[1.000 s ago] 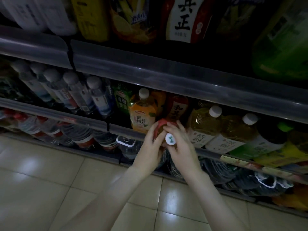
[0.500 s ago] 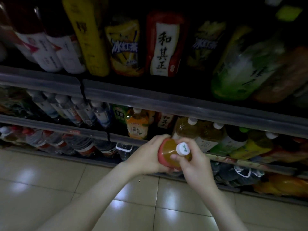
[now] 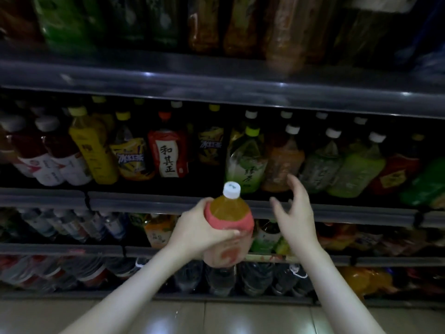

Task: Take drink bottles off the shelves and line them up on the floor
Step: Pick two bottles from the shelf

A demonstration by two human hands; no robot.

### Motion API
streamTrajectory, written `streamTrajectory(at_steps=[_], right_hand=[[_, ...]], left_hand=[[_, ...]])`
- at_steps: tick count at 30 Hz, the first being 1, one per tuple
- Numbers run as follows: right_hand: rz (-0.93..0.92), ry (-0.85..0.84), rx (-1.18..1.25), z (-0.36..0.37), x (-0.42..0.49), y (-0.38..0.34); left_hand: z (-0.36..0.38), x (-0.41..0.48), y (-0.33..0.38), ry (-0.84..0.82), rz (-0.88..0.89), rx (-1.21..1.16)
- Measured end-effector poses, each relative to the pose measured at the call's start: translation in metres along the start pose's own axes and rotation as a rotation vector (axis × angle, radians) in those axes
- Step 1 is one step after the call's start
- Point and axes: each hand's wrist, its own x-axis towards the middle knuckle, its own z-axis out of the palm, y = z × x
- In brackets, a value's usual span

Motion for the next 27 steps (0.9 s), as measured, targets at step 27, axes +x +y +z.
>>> streamTrajectory(at_steps=[27], right_hand=[[-0.301, -0.001, -0.321, 0.022, 0.075, -0.047]], left_hand=[[-0.055, 0.006, -0.013, 0.302, -0.262, -0.369]])
